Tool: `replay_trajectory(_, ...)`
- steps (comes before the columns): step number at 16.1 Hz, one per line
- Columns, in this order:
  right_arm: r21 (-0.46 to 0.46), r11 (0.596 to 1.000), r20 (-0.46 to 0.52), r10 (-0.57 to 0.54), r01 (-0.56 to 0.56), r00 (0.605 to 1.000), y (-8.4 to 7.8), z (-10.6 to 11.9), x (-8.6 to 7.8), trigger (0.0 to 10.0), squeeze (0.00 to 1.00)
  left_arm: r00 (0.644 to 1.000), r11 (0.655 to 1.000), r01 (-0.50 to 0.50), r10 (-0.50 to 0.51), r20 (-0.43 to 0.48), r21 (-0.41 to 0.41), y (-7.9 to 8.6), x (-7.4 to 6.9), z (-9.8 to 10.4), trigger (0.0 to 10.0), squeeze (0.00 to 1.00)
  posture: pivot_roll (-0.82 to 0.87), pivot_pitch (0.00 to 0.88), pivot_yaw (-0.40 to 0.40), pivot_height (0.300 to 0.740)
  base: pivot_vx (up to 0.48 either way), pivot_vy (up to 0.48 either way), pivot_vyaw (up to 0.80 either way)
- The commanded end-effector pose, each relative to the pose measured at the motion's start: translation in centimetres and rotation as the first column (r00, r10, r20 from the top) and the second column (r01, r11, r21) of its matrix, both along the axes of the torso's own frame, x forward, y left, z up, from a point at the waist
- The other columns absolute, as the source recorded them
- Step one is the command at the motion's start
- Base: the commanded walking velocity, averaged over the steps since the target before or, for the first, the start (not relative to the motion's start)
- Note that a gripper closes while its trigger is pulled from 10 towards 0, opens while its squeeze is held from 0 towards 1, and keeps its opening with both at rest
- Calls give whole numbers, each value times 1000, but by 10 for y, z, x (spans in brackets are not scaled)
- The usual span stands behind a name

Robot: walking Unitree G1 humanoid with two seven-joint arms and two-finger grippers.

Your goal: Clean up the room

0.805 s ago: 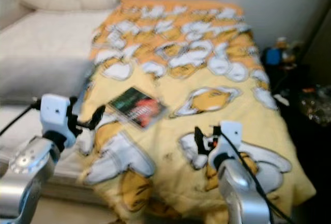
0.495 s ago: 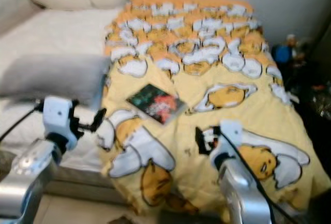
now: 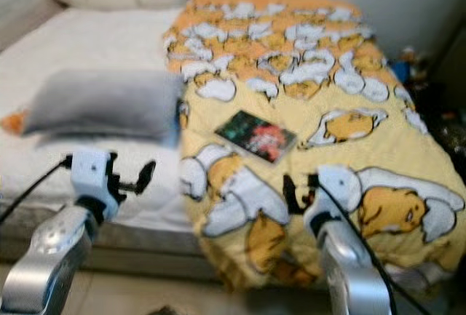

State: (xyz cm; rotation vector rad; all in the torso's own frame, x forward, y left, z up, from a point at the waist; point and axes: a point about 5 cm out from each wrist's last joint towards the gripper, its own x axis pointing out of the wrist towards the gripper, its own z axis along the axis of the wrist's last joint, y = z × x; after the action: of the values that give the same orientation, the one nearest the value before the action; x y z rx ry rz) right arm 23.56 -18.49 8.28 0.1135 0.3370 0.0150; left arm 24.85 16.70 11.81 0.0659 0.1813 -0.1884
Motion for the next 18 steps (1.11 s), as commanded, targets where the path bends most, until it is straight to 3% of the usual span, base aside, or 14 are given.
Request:
replay_trajectory(1, 26, 1000, 16, 12, -12, 1000, 6, 5, 1, 10000, 0, 1000, 999, -26, 26, -2, 19, 6, -1, 0, 10000, 24, -11, 0, 17, 740, 0, 405, 0)
replay_trajectory(8, 18, 1000, 49, 17, -18, 999, -1, 13, -4, 10000, 0, 1000, 999, -25, 25, 2, 40, 11, -1, 1, 10000, 16, -11, 0, 29, 740, 0, 392, 0)
replay_trajectory(13, 120, 993, 30, -22, 18, 999, 1, 13, -9, 10000, 0, 1000, 998, -23, 22, 9, 51, 15, 0, 4, 10000, 16, -4, 0, 31, 740, 0, 375, 0)
replay_trajectory(15, 94, 996, 30, -13, 11, 999, 4, 13, -8, 10000, 0, 1000, 999, -16, 15, 10, 49, 15, -1, 6, 10000, 4, -2, 0, 33, 740, 0, 371, 0)
replay_trajectory(18, -1, 1000, 109, -24, 25, 994, 3, 18, -5, 10000, 0, 1000, 999, -4, 4, 8, 41, 16, -1, 7, 10000, 0, -3, 0, 36, 740, 0, 374, 0)
